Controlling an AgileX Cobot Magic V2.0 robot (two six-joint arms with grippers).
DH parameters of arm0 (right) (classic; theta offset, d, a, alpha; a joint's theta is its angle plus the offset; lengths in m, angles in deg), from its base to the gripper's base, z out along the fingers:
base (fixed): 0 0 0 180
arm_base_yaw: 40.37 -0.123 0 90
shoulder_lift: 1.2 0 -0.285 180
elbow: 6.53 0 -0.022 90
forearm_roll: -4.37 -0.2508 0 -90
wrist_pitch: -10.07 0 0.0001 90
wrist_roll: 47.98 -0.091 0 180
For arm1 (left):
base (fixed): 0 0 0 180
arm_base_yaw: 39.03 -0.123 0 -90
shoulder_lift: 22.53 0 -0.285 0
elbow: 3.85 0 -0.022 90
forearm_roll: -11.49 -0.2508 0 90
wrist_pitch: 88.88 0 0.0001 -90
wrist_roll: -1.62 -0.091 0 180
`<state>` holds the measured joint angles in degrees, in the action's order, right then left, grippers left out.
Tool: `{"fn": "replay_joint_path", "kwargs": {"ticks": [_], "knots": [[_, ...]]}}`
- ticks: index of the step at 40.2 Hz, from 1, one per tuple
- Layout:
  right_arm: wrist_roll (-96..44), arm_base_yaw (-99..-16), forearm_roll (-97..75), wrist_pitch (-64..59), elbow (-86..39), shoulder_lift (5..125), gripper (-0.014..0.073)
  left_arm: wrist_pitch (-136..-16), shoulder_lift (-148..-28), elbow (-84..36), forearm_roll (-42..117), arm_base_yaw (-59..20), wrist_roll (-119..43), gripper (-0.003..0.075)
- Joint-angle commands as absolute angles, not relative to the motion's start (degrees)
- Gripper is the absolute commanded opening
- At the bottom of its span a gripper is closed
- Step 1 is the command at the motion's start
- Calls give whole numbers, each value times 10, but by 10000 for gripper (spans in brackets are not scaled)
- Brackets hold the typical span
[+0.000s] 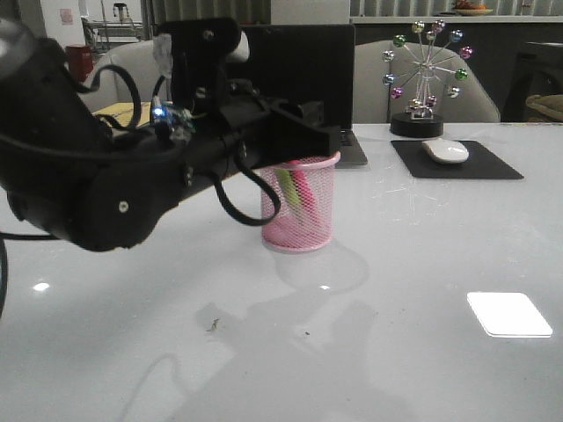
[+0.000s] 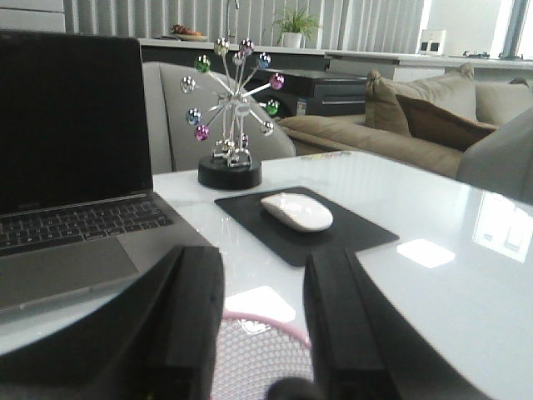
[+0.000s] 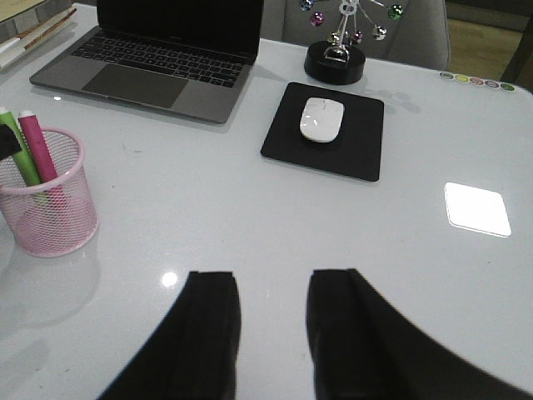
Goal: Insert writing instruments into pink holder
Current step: 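Open the left gripper and withdraw it from the holder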
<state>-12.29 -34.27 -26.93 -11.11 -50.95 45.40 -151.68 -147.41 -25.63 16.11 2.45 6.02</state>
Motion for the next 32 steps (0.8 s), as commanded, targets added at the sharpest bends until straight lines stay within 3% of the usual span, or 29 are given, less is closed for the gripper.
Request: {"fn": "replay_joint_path", "kwargs": {"ticks": [1,8,21,32], "knots": [[-124,-339,-276,-73,-494,453,339,-1516,-1391,-245,158,23,65,323],[-124,-339,-276,-73,-494,453,339,-1374,-1286,-245,158,15,38,244],[-124,-339,-276,-73,-494,453,339,-1159,-1101,-245,158,-24,8,173],[-124,-339,-276,-73,-494,453,339,-997,-973,-245,154,-96,-21,163]]}}
